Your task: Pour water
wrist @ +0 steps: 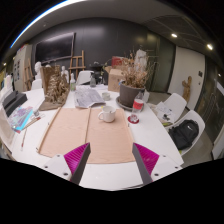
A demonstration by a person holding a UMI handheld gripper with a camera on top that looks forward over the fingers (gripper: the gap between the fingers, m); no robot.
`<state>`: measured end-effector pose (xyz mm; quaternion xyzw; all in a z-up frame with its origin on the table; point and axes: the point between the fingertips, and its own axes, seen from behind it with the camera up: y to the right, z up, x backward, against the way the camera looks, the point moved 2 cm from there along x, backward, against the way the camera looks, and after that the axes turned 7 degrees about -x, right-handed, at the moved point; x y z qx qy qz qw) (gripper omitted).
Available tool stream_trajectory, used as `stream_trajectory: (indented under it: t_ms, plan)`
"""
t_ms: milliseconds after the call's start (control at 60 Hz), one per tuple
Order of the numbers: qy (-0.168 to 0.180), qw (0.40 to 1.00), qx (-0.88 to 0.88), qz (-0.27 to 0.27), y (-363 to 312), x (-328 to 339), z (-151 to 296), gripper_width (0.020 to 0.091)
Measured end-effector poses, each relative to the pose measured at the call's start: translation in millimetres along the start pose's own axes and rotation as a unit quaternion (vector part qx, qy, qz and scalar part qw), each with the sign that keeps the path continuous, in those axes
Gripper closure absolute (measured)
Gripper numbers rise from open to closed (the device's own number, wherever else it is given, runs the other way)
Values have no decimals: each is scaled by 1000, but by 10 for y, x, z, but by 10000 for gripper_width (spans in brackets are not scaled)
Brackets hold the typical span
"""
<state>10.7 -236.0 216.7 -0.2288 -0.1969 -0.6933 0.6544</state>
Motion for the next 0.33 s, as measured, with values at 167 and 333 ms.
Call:
stream_trajectory:
  t_ms: [167,333]
  plan:
    - [-4,1000,13,-11,-19,119,-84,248]
    - [-14,1000,23,-2,-159,122,-143,250]
